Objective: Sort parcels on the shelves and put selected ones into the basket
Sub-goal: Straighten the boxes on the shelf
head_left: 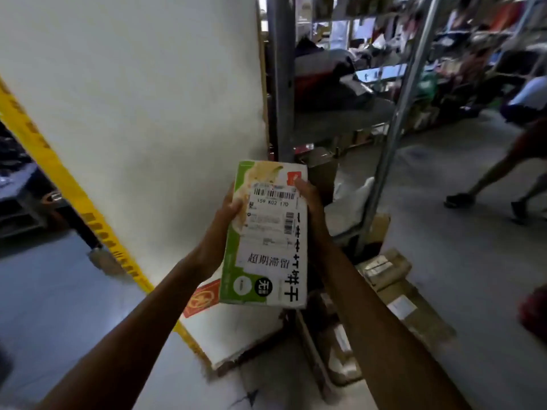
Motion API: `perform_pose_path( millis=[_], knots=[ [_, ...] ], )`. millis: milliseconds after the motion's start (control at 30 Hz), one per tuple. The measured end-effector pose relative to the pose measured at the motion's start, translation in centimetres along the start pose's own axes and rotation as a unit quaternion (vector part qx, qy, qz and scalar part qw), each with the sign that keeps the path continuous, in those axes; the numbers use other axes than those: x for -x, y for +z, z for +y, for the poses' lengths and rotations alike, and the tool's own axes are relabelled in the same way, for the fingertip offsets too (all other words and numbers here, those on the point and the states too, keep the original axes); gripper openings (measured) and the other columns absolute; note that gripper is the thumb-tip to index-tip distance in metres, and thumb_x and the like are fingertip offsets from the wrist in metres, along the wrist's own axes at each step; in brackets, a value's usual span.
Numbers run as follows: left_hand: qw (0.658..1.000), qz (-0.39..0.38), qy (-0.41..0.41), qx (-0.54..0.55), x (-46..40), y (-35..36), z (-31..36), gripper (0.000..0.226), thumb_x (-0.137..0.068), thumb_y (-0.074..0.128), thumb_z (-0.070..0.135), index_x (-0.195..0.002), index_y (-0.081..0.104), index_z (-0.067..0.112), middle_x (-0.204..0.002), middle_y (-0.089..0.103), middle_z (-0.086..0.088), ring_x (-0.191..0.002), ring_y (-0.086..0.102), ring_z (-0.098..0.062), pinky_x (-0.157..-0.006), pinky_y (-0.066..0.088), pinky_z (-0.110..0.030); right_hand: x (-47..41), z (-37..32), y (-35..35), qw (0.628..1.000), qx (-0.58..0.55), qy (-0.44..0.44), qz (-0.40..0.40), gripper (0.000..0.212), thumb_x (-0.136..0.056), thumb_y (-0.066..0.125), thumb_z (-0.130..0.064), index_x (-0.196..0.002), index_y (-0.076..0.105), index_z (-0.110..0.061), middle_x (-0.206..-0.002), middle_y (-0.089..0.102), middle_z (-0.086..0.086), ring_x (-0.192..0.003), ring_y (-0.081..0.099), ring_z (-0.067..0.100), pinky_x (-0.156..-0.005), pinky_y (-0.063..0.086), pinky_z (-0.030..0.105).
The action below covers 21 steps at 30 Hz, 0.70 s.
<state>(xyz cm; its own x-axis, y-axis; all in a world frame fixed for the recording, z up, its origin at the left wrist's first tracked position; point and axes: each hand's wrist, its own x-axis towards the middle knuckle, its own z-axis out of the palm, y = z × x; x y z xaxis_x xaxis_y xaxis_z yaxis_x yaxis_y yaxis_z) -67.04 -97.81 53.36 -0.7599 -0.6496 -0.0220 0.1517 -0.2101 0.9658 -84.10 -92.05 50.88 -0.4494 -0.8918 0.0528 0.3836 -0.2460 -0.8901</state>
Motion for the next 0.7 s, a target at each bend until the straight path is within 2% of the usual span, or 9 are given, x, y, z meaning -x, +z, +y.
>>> perform_pose_path(
  millis=[100,200,233,333,400,467,567,633,700],
  knots=[
    [0.992,-0.099,-0.073,0.027,-5.2,3.3,-2.9,0.105,-0.062,0.084,0.060,-0.140,0.045,0.002,-0.117,0.069,-0.019,-0.098,0.071,-0.034,-0.076,0.061,-0.044,-0.5,-1.0,-5.2,1.000,-0.012,-0.010,0.020,0.109,-0.069,0.080,-0.062,-0.142,0.042,0.010,-0.141,0.046,0.040,-0.132,0.043,0.059,-0.110,0.032,0.073],
    [0.979,-0.155,-0.125,0.053,-9.6,7.1,-5.2,0.067,-0.062,0.083,0.058,-0.112,0.075,0.015,-0.105,0.076,-0.012,-0.089,0.075,-0.028,-0.069,0.062,-0.038,-1.3,-1.7,-11.1,0.997,-0.036,0.002,0.064,0.095,-0.079,0.074,-0.052,-0.138,0.041,0.015,-0.136,0.048,0.044,-0.126,0.048,0.060,-0.106,0.041,0.068],
    [0.972,-0.173,-0.145,0.064,-10.8,8.1,-6.0,0.062,-0.058,0.087,0.056,-0.106,0.079,0.017,-0.105,0.076,-0.013,-0.088,0.075,-0.028,-0.068,0.062,-0.039,-1.3,-2.0,-12.9,0.996,-0.037,-0.002,0.085,0.091,-0.082,0.071,-0.050,-0.137,0.041,0.015,-0.135,0.048,0.045,-0.125,0.050,0.060,-0.105,0.042,0.068],
    [0.955,-0.190,-0.210,0.091,-14.7,10.7,-8.6,0.080,-0.049,0.094,0.052,-0.117,0.074,0.015,-0.117,0.071,-0.018,-0.098,0.073,-0.034,-0.075,0.061,-0.045,-1.7,-1.8,-17.9,0.988,-0.023,-0.008,0.152,0.081,-0.082,0.071,-0.051,-0.136,0.047,0.005,-0.131,0.053,0.041,-0.121,0.054,0.056,-0.104,0.042,0.069],
    [0.948,-0.194,-0.237,0.089,-17.2,11.9,-10.7,0.097,-0.053,0.093,0.051,-0.136,0.059,0.013,-0.128,0.065,-0.021,-0.107,0.069,-0.037,-0.079,0.060,-0.047,-1.9,-1.4,-20.7,0.978,-0.015,-0.029,0.204,0.081,-0.078,0.075,-0.055,-0.133,0.052,-0.001,-0.129,0.058,0.037,-0.119,0.059,0.050,-0.104,0.044,0.068],
    [0.936,-0.216,-0.264,0.087,-19.5,12.9,-13.1,0.103,-0.057,0.091,0.052,-0.143,0.051,0.012,-0.133,0.061,-0.021,-0.112,0.066,-0.037,-0.083,0.059,-0.046,-2.0,-0.3,-23.0,0.970,-0.026,-0.014,0.240,0.087,-0.079,0.075,-0.058,-0.142,0.046,-0.004,-0.132,0.060,0.031,-0.123,0.059,0.047,-0.107,0.042,0.067],
    [0.913,-0.230,-0.323,0.096,-22.9,13.4,-17.2,0.095,-0.063,0.088,0.051,-0.142,0.053,0.012,-0.135,0.060,-0.022,-0.113,0.066,-0.037,-0.086,0.057,-0.047,-2.1,1.8,-25.8,0.947,-0.055,0.032,0.315,0.108,-0.074,0.081,-0.061,-0.155,0.030,-0.013,-0.137,0.061,0.023,-0.125,0.060,0.041,-0.110,0.041,0.063],
    [0.903,-0.238,-0.351,0.071,-25.1,13.3,-20.2,0.083,-0.073,0.081,0.051,-0.140,0.054,0.010,-0.133,0.061,-0.023,-0.112,0.066,-0.038,-0.086,0.056,-0.048,-2.1,3.3,-27.4,0.936,-0.062,0.042,0.343,0.104,-0.072,0.081,-0.064,-0.150,0.039,-0.010,-0.134,0.063,0.023,-0.123,0.062,0.041,-0.108,0.044,0.061],
    [0.897,-0.256,-0.359,0.040,-27.0,13.5,-22.7,0.059,-0.086,0.065,0.047,-0.130,0.059,0.007,-0.121,0.066,-0.024,-0.100,0.071,-0.037,-0.076,0.060,-0.045,-1.8,5.1,-28.7,0.928,-0.069,0.055,0.363,0.093,-0.079,0.075,-0.064,-0.148,0.043,-0.011,-0.135,0.062,0.023,-0.124,0.061,0.042,-0.108,0.044,0.063]
  ],
)
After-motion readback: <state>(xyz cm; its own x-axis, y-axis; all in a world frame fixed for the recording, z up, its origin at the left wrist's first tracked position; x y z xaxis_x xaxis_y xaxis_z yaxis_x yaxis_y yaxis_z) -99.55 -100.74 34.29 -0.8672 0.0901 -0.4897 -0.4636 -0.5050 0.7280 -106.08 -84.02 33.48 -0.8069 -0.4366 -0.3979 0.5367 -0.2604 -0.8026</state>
